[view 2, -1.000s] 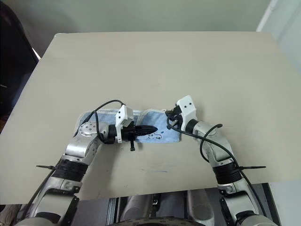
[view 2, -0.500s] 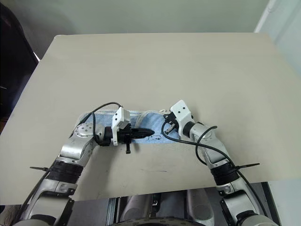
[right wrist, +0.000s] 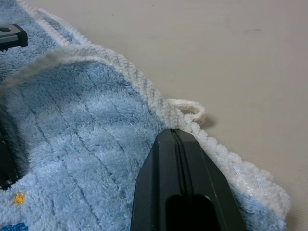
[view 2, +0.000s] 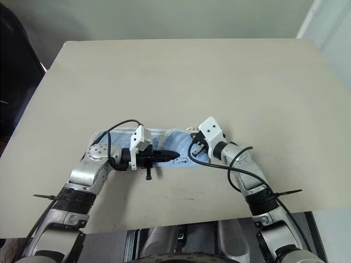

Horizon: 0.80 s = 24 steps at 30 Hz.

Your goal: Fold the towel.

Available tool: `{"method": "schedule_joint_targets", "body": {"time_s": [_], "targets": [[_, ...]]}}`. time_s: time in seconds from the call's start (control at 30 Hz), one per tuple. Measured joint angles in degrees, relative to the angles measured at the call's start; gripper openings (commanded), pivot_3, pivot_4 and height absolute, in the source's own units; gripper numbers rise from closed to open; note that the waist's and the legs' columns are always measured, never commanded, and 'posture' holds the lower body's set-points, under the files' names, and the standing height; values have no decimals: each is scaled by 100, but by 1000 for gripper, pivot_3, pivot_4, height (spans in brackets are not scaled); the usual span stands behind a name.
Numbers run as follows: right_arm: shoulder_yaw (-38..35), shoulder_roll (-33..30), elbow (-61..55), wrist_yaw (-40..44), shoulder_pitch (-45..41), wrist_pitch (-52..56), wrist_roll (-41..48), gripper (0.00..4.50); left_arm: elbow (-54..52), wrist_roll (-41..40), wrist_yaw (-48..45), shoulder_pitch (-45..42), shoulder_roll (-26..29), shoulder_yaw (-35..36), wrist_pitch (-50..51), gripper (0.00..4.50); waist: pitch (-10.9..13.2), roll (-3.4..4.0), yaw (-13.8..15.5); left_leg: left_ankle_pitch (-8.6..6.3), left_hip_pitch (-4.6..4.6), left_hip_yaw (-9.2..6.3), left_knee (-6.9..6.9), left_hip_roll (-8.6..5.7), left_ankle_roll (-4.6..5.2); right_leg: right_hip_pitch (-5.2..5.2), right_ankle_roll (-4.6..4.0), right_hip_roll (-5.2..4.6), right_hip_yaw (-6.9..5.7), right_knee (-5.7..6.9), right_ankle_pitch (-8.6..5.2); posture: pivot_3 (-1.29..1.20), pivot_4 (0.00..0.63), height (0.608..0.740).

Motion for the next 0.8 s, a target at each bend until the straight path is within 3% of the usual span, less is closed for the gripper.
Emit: {"method": "schedule_joint_targets", "body": {"time_s": [0.53, 0.6, 0.7, 0.8], "targets": [[-5, 6, 3, 6, 0, 0, -6, 15, 0, -1, -1, 0, 2, 0, 1, 47, 0, 0, 0, -11, 0, -1, 0, 0, -18, 0, 0, 0, 1, 0, -1, 0, 150, 703], [-363, 26, -274, 237, 87, 416, 629, 0, -15, -301, 105, -31, -94, 208, 298, 592, 4, 3, 1, -11, -18, 2, -1, -2, -21, -12, 1, 0, 1, -1, -1, 0, 150, 703], [-1024, -620, -1396, 1104, -1, 1358, 2094, 0, -323, -1120, 556, -47, -54, 1310, 762, 592, 20, -9, 11, 45, -92, 11, 2, -2, -62, -73, 3, 5, 0, -2, -1, 0, 150, 703], [-1521, -1117, -2090, 1400, -428, 1712, 2668, 0, -686, -1495, 804, -178, 189, 2016, 858, 592, 7, -18, 12, 68, -58, 3, -22, 2, -64, -41, 5, 14, 2, -33, -7, 0, 150, 703]]}}
